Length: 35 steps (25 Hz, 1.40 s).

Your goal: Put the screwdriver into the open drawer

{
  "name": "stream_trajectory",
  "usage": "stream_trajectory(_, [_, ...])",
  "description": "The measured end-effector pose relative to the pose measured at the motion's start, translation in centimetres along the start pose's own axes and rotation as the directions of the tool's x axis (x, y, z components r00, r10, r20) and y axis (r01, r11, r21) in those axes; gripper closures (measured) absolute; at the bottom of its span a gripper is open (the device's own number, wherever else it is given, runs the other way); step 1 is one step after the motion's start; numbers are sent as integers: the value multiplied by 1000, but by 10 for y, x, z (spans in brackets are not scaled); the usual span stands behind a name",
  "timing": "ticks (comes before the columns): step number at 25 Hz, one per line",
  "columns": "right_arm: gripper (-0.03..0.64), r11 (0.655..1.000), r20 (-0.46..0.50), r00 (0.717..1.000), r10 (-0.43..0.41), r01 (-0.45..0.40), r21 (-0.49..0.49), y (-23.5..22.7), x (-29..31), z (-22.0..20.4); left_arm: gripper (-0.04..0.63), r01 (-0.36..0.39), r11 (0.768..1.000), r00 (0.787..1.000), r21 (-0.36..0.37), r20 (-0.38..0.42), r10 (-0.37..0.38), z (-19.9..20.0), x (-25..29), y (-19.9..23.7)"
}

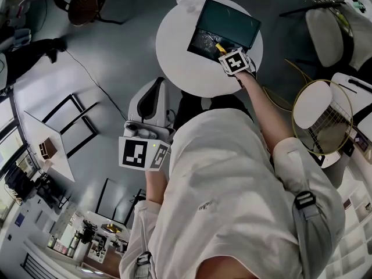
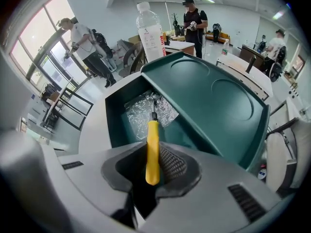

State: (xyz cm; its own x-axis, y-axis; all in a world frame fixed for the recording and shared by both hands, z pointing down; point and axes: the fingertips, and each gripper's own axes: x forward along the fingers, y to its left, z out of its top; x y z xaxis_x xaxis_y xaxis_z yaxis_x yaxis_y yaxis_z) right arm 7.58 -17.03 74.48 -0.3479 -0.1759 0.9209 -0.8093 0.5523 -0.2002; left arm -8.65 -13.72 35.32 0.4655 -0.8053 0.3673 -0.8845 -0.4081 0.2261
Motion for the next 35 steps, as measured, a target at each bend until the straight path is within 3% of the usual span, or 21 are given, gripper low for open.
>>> stream_trajectory(11, [537, 1000, -6, 1000, 5, -5, 4, -1, 5, 5, 584, 10, 1000, 1000, 2, -1, -10, 0, 3, -3])
stream_trajectory(35, [537, 995, -57, 998, -1, -5, -99, 5, 5, 3, 583, 7, 1000, 1000, 8, 2, -7, 1, 1, -5])
